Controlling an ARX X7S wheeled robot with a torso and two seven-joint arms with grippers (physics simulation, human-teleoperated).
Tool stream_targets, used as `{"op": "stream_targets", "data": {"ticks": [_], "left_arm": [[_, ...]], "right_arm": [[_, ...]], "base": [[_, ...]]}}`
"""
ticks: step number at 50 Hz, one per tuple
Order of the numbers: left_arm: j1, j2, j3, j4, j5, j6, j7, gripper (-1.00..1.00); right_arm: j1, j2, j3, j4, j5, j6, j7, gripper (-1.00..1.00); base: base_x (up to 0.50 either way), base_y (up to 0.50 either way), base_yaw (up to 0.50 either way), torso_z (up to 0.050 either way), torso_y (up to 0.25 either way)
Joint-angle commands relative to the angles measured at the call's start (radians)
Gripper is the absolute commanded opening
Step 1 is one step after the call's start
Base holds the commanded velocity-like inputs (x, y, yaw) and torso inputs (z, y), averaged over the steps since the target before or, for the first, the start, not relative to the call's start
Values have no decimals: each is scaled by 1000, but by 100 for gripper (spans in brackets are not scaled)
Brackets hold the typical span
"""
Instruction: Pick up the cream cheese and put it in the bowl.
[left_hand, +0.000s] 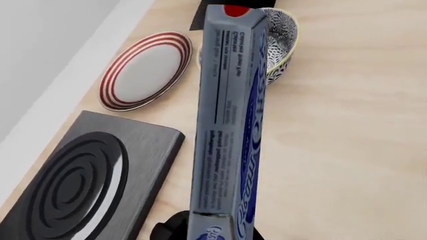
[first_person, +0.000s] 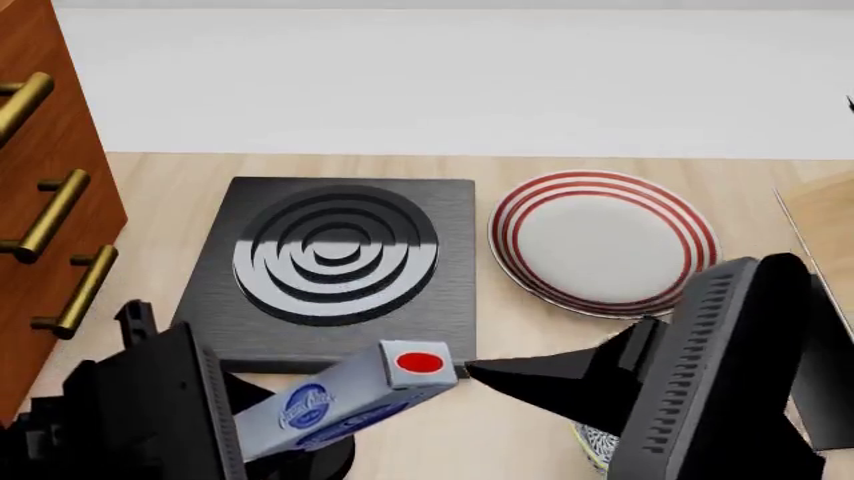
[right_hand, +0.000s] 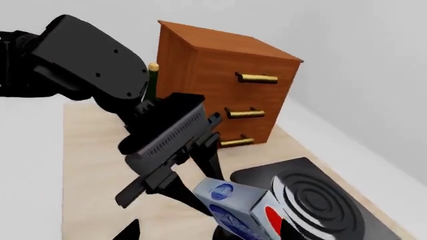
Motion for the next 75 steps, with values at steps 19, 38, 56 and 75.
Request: {"op": "stream_targets", "data": {"ticks": [19,38,56,75], "left_arm": [[-8,-44,137,62,80,-24,0,-100],[1,-45,155,86,85,-19,-8,-100],[-35,-32,126,161,42,-86,-24,-100],[-80,-20,62,285,-41,-204,-67,-100]], "right_arm": [[-83,77,8,-109,-76,-32,-4,100],[-19,50,-20,-103,-87,14,-23,100],[72,-10,-76,-66,-104,89,-27,100],[102,-69,-173,-78,-224,166,3,100]], "base": [[0,0,0,0,1],[0,0,0,1,1],[0,0,0,0,1],[0,0,0,0,1]]}}
